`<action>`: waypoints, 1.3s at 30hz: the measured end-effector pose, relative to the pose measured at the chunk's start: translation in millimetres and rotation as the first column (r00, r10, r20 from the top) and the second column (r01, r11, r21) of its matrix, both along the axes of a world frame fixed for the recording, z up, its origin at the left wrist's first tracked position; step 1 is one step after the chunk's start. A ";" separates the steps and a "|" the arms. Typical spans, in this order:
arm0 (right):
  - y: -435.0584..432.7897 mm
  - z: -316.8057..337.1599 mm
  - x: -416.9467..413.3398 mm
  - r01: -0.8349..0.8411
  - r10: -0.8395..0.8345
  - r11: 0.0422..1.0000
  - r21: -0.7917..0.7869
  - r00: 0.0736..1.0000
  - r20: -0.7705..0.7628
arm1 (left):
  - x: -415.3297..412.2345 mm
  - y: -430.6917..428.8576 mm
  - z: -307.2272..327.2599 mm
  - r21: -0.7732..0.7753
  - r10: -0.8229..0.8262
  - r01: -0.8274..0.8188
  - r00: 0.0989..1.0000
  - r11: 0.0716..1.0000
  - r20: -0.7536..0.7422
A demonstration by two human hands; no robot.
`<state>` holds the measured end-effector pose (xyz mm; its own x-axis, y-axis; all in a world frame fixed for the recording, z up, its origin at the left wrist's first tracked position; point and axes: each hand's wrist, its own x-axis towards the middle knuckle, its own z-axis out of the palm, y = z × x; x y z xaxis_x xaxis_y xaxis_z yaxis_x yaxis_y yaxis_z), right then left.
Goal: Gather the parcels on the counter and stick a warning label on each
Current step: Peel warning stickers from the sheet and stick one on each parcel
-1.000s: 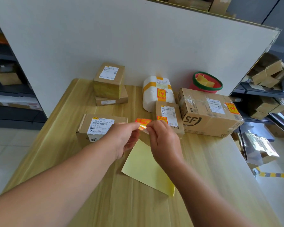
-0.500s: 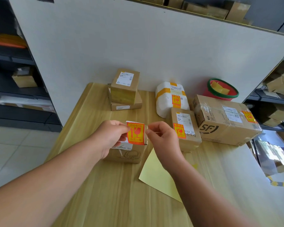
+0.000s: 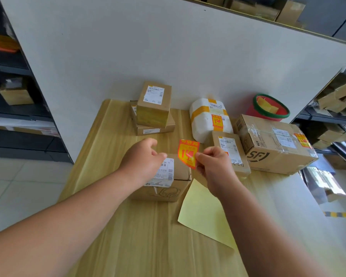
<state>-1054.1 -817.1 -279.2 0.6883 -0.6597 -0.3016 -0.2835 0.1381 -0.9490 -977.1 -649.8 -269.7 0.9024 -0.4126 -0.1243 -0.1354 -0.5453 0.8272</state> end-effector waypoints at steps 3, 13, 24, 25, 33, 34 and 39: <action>-15.4 -7.5 -4.3 -0.021 0.024 0.999 0.040 0.997 -0.077 | 1.8 -1.8 -9.9 0.143 -0.121 0.091 0.969 0.986 0.213; -21.8 -31.2 1.3 -0.112 0.116 0.993 0.040 0.986 -0.123 | 3.6 -11.1 -41.8 0.373 -0.330 0.208 0.895 0.904 0.300; -16.6 -40.5 4.5 -0.143 0.133 0.985 -0.098 0.986 -0.101 | 8.0 -14.3 -44.6 0.347 -0.282 0.183 0.922 0.920 0.263; -16.3 -40.9 5.3 -0.149 0.139 0.983 -0.108 0.985 -0.099 | 7.4 -15.8 -43.8 0.334 -0.265 0.176 0.932 0.926 0.246; -16.7 -44.8 7.5 -0.167 0.153 0.975 -0.144 0.983 -0.101 | 2.4 -23.1 -41.9 0.400 -0.253 0.130 0.928 0.907 0.274; -17.3 -45.4 7.4 -0.166 0.153 0.976 -0.139 0.983 -0.102 | 2.4 -23.0 -41.7 0.403 -0.255 0.129 0.927 0.906 0.275; -19.5 -48.6 7.2 -0.163 0.149 0.979 -0.121 0.982 -0.114 | 2.3 -22.8 -41.8 0.413 -0.257 0.125 0.924 0.902 0.282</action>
<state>-1046.9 -836.6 -327.8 0.7551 -0.5848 -0.2963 -0.3899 -0.0372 -0.9201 -974.8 -672.6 -311.5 0.8272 -0.5615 -0.0235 -0.4917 -0.7434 0.4534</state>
